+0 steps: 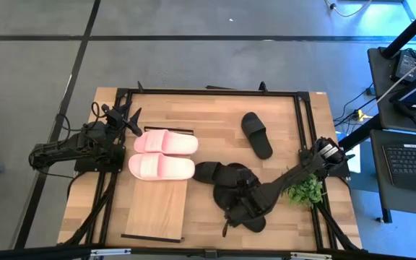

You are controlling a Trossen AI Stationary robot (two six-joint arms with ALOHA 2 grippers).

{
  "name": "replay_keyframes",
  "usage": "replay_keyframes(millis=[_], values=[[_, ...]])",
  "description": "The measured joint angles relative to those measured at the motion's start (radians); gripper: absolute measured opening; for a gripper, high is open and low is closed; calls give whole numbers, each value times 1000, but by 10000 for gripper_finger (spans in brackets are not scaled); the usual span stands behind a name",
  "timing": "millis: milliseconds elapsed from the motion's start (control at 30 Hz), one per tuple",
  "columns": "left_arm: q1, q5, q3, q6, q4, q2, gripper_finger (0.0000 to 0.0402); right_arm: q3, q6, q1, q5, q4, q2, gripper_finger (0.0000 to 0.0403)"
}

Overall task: Pick and place slides into the shelf
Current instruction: Put the black slipper under the shelf

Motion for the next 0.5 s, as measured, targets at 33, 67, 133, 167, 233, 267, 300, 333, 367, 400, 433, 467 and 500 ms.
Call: replay_keyframes(millis=[33,67,133,167,233,267,300,333,367,400,433,467,500], values=[[0,0,0,0,0,0,217,2,7,0,0,2,0,169],[0,0,0,0,0,0,217,3,15,0,-1,1,0,169],[0,0,0,0,0,0,217,5,17,0,-3,10,0,169],[0,0,0,0,0,0,217,6,4,0,-3,22,0,170],[0,0,0,0,0,0,217,7,-31,0,-3,48,0,174],[0,0,0,0,0,0,217,7,-35,-1,-3,56,0,179],[0,0,0,0,0,0,217,7,-39,-5,-3,61,0,186],[0,0,0,0,0,0,217,7,-43,-6,-3,62,0,195],[0,0,0,0,0,0,217,7,-54,-8,-2,63,0,205],[0,0,0,0,0,0,217,7,-61,-10,-3,63,0,217],[0,0,0,0,0,0,217,7,-64,-11,-2,63,0,230],[0,0,0,0,0,0,217,7,-63,-11,-2,62,0,243],[0,0,0,0,0,0,217,7,-60,-13,1,64,0,256]])
